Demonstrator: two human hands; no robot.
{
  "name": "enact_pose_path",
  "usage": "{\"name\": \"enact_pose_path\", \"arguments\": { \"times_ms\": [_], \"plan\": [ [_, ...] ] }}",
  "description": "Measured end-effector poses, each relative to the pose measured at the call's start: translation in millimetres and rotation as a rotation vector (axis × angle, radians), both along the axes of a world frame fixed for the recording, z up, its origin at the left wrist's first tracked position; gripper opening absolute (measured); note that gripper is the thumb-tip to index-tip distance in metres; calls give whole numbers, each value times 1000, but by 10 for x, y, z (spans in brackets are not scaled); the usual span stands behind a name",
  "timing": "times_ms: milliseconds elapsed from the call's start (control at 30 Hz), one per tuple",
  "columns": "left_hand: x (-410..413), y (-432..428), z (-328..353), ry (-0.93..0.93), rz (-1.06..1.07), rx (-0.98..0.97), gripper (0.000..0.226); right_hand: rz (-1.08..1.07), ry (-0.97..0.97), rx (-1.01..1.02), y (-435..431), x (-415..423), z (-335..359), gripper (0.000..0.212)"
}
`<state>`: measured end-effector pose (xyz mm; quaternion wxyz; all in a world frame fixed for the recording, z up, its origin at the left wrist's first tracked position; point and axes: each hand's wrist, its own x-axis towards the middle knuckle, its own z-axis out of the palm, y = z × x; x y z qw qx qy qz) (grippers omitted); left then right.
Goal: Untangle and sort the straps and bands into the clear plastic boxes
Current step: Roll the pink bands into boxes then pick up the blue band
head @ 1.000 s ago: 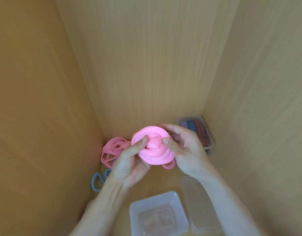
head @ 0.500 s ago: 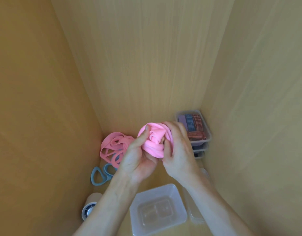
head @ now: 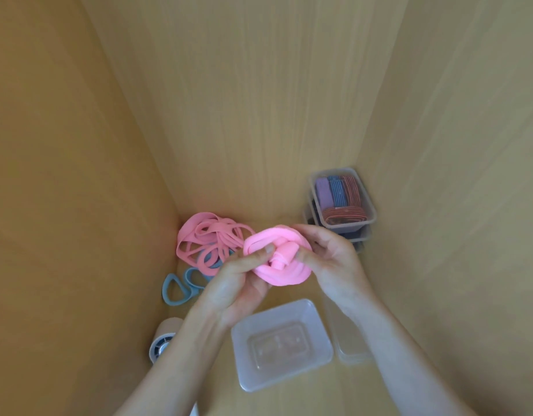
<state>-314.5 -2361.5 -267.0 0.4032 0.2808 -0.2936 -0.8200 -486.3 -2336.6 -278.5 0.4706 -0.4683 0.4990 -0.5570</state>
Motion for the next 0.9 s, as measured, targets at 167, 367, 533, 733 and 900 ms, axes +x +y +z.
{"name": "enact_pose_path", "arguments": {
  "times_ms": [167, 367, 533, 733, 900],
  "plan": [
    [56, 88, -157, -144, -18, -21, 67, 39, -220, 61, 106, 10, -108, 44],
    [97, 264, -262, -260, 64, 26, 52, 68, -371, 174, 296, 105, -263, 57],
    [106, 448, -450, -245, 79, 93, 34, -45, -160, 259, 403, 199, -404, 17],
    [226, 572, -634, -290, 68, 126, 42, -46, -41, 330, 416, 215, -508, 30],
    [383, 646, -631, -399, 33, 127, 51, -26, -45, 372, 543, 176, -624, 29]
  ]
}}
